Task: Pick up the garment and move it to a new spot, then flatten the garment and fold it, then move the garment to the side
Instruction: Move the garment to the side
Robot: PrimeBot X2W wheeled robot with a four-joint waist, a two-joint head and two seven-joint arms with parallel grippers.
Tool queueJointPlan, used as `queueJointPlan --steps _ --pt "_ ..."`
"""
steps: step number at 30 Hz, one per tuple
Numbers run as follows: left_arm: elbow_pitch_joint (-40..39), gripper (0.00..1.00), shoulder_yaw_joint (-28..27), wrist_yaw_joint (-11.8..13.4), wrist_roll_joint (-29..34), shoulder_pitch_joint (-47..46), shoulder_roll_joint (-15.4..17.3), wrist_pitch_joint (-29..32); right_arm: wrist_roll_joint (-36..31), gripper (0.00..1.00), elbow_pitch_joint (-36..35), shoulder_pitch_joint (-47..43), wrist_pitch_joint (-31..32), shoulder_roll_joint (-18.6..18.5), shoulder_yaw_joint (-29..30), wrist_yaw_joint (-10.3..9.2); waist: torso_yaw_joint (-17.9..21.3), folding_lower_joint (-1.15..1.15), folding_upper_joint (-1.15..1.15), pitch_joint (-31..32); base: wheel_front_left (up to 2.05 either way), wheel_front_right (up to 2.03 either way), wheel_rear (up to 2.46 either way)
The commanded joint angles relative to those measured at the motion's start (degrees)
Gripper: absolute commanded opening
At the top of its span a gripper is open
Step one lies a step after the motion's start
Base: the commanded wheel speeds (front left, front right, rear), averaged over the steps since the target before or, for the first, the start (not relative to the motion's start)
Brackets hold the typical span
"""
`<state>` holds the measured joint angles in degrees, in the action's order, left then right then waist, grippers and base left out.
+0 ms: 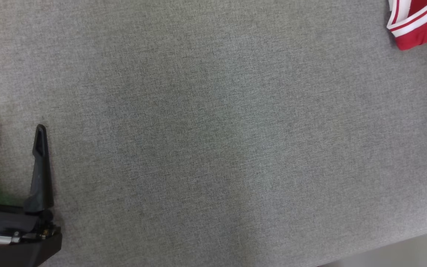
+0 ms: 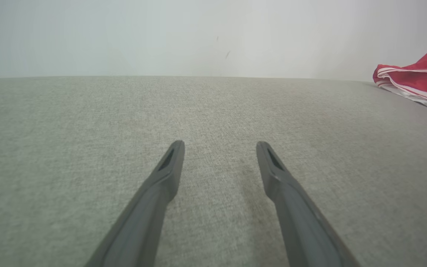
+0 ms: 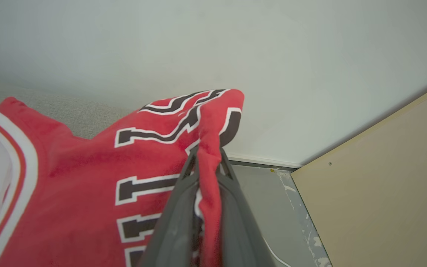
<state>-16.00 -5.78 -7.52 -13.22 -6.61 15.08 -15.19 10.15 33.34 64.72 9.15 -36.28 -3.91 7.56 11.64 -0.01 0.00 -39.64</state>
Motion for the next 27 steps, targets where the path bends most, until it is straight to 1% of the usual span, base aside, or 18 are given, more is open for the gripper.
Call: queueJointPlan --steps 1,3,4,5,6,10,15,16,20,23,27 --pt "1.42 1.00 0.41 0.11 -0.17 -0.67 -0.08 0.10 -0.47 0.00 0.41 0.87 0.42 -0.64 -0.44 -0.16 -0.14 0.01 0.00 -0.33 0.00 0.00 0.00" --pt "1.57 1.00 0.44 0.11 -0.28 -1.02 -0.15 0.10 -0.94 0.00 0.98 2.29 0.66 -0.73 -0.37 -0.16 -0.36 0.01 0.00 -0.56 0.00 0.00 0.00" --pt "1.62 1.00 0.44 0.15 -0.31 -1.22 -0.18 0.10 -1.32 0.36 1.31 2.79 0.53 -0.78 -0.38 -0.16 -0.50 0.01 0.00 -0.66 0.00 0.00 0.00" --pt "1.67 1.00 0.41 0.15 -0.29 -1.32 -0.23 0.11 -1.62 0.96 1.71 3.13 0.33 -0.71 -0.38 -0.16 -0.63 0.01 0.00 -0.72 0.00 0.00 0.00" --pt "1.74 1.00 0.43 0.15 -0.28 -1.36 -0.32 0.11 -1.98 1.00 2.14 3.34 0.25 -0.69 -0.40 -0.16 -0.80 0.01 0.00 -0.75 0.00 0.00 0.00" --pt "2.44 1.00 0.18 0.16 -0.46 -1.59 -0.80 0.11 -3.39 1.00 3.45 4.38 -1.24 -0.87 -0.94 -0.16 -1.46 0.01 0.00 -0.34 0.00 0.00 0.00" --pt "4.28 1.00 -0.14 0.16 -0.76 -1.38 -2.12 0.10 -3.57 1.00 4.23 3.17 -5.08 0.40 -1.67 -0.16 -2.45 0.01 0.00 3.04 0.00 0.00 0.00" --pt "5.24 1.00 -0.15 0.15 -0.59 -0.85 -2.79 0.10 -3.41 1.00 4.30 2.04 -7.19 1.11 -2.58 -0.16 -2.94 0.01 0.00 5.34 0.00 0.00 0.00" --pt "7.58 1.00 -0.28 0.14 -0.23 0.46 -4.50 0.06 -2.26 1.00 3.70 -0.78 -12.04 3.18 -4.00 -0.16 -4.21 0.01 0.00 11.40 0.00 0.00 0.00" --pt "9.41 1.00 -0.87 0.14 0.12 1.65 -5.74 0.05 -0.78 1.00 3.25 -4.20 -14.94 5.43 -4.73 -0.16 -5.23 0.01 0.00 16.46 0.00 0.00 0.00" --pt "12.24 1.00 -1.62 0.14 0.92 4.58 -7.32 0.05 0.53 1.00 1.69 -10.54 -18.92 9.36 -5.66 -0.16 -6.14 0.01 0.00 23.60 0.00 0.00 0.00"
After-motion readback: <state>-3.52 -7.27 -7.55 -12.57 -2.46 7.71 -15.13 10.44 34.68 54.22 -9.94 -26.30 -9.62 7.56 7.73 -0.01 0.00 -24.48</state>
